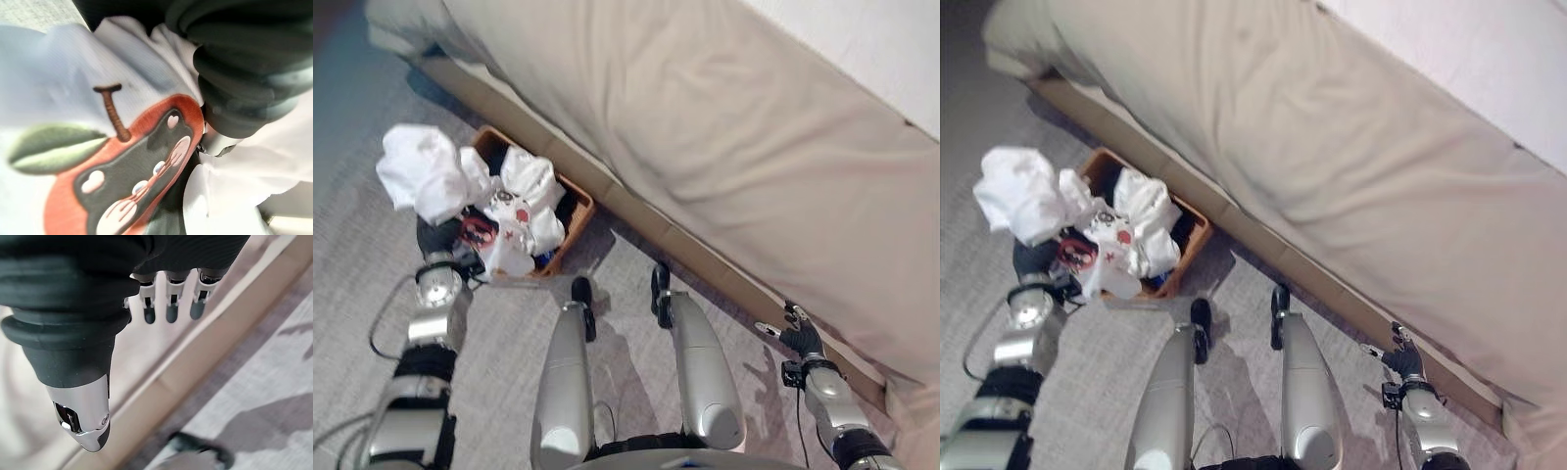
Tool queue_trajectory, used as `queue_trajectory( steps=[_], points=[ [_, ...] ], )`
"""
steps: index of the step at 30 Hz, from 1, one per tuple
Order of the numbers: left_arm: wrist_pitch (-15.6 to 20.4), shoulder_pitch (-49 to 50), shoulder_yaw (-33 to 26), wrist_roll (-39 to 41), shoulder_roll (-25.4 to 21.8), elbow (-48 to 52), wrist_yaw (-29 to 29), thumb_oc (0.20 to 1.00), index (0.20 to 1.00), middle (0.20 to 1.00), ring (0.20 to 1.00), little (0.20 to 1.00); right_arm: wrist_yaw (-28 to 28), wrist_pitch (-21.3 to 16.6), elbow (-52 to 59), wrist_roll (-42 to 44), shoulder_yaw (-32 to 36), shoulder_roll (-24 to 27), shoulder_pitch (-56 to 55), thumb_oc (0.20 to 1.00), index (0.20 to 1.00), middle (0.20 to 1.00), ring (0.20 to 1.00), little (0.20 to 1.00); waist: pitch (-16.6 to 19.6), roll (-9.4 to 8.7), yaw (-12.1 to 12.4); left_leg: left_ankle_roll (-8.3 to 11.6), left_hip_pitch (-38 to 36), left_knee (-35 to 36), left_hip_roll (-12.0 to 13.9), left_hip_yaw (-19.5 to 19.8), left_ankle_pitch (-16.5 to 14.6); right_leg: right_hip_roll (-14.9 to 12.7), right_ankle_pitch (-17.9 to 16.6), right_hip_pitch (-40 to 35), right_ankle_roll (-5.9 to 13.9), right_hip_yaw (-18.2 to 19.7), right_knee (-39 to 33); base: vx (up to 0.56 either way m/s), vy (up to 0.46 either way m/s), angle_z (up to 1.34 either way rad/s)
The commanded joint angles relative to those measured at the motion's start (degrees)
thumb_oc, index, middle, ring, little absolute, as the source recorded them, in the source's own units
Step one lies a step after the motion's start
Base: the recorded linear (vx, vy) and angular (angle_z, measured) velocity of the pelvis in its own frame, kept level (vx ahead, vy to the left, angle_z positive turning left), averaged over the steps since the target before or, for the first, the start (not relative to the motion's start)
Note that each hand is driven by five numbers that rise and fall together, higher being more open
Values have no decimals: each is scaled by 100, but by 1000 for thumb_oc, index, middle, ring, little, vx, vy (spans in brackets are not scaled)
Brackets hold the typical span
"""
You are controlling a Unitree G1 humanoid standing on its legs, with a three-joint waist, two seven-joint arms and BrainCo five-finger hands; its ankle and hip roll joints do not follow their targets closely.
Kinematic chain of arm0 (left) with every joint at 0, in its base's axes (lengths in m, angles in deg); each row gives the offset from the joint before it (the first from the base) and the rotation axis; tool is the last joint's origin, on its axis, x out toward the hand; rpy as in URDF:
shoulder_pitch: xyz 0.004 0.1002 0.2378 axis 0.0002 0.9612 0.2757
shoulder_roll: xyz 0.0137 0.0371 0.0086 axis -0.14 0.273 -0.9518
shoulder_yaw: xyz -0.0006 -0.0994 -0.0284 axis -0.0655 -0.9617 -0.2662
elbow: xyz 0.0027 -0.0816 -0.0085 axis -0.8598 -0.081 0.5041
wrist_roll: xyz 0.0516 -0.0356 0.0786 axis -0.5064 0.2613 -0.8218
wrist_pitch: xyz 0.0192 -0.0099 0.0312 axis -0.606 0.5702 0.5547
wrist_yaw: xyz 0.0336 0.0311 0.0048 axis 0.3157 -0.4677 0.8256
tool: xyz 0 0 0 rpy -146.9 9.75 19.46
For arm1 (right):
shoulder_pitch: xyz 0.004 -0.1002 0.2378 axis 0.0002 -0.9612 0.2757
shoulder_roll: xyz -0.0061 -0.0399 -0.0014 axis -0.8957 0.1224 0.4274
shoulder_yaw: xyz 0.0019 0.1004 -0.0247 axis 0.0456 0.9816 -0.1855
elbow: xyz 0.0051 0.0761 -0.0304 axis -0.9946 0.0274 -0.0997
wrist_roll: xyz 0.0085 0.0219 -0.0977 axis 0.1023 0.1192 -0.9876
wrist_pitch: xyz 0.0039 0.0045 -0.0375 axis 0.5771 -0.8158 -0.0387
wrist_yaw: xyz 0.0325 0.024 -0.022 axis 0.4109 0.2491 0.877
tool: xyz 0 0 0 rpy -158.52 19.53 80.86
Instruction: Pick up clothes into the bucket
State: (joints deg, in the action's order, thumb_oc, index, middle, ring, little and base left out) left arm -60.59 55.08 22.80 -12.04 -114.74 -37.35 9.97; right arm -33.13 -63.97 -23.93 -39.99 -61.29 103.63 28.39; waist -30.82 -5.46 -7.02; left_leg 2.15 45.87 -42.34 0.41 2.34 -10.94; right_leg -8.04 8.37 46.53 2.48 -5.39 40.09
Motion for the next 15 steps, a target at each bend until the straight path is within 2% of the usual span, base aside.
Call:
queue_trajectory(
  steps=[1, 6, 8, 10, 15],
  points=[
    [381, -226, -8, 49, -333, 20, -210, 200, 200, 200, 200, 200, 202, -286, 200, 180, -104, 169, -154, 1000, 1000, 1000, 1000, 1000, 154, -26, -81, -90, 31, -260, -74, 195, -131, -196, 113, -285, 194, 62, 8, -61, 6, -1],
    [386, -845, 331, 393, -596, -427, -283, 200, 200, 200, 200, 200, 348, -425, 340, 456, -301, 212, 7, 1000, 1000, 1000, 1000, 1000, 103, -114, -100, -122, 953, -701, -62, 244, -179, -215, 104, 582, 213, 63, 361, -60, 3, 0],
    [393, -904, 344, 429, -644, -471, -292, 200, 200, 200, 200, 200, 365, -444, 406, 480, -326, 204, 1, 1000, 1000, 1000, 1000, 1000, 103, -131, -102, -127, 1105, -782, -57, 250, -193, -214, 100, 729, 218, 72, 419, -25, 6, -2],
    [344, -1094, 378, 455, -630, -719, -471, 1000, 1000, 1000, 1000, 1000, 461, -483, 367, 491, -451, 154, 36, 1000, 1000, 1000, 1000, 1000, 103, -173, -110, -138, 1390, -897, -40, 267, -216, -224, 84, 990, 239, 49, 478, -8, 2, -2],
    [259, -1205, 303, 701, -544, -1035, -644, 1000, 1000, 1000, 1000, 1000, 575, -454, 365, 516, -574, 75, 66, 1000, 1000, 1000, 1000, 1000, 103, -218, -120, -174, 1589, -978, -31, 260, -243, -221, 73, 1187, 270, 14, 506, -2, 0, 1]
  ],
)
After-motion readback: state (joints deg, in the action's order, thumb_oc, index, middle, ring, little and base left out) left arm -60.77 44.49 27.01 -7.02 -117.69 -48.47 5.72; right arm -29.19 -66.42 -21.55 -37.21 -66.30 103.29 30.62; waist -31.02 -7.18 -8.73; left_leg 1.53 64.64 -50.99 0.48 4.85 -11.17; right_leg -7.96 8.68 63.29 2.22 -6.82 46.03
